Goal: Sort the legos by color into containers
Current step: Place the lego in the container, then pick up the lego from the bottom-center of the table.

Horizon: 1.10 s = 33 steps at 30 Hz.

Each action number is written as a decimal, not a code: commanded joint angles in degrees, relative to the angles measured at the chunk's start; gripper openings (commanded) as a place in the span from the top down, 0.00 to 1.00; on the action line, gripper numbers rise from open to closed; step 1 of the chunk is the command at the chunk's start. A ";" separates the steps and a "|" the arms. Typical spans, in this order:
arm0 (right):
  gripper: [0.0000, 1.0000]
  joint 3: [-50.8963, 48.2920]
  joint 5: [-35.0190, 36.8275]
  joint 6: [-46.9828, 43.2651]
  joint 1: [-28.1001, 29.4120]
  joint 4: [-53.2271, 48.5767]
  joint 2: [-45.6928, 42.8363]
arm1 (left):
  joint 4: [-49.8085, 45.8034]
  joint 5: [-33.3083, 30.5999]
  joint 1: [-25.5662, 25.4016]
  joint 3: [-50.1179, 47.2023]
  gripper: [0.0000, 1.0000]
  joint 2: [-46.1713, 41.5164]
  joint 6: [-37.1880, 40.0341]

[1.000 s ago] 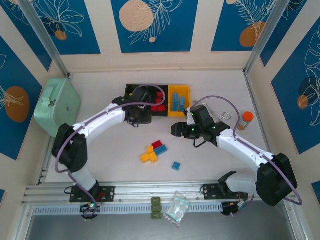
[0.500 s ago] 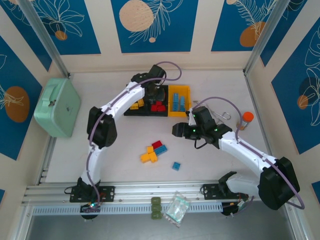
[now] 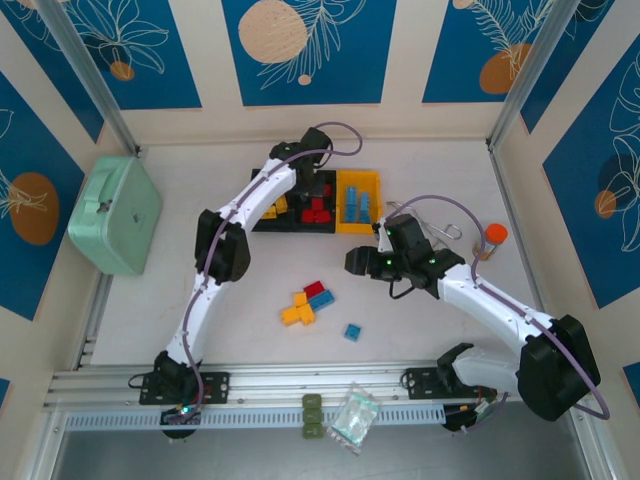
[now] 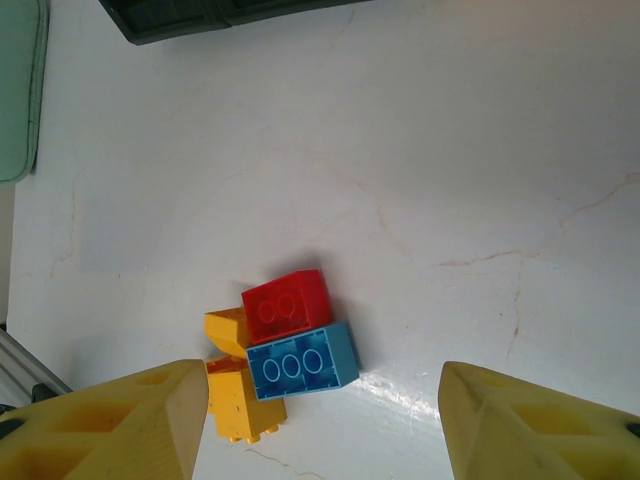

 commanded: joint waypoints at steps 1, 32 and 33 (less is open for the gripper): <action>0.37 -0.26 0.56 0.23 0.03 -0.42 -0.75 | -2.36 -0.20 0.14 1.83 0.43 -0.98 0.59; 0.35 12.89 1.15 -6.78 6.01 -9.17 15.23 | 27.73 17.38 -0.68 -80.65 0.32 -60.63 -13.88; 0.35 13.25 1.50 -6.71 6.33 -9.73 16.04 | 28.32 17.42 -0.64 -82.80 0.32 -62.04 -14.84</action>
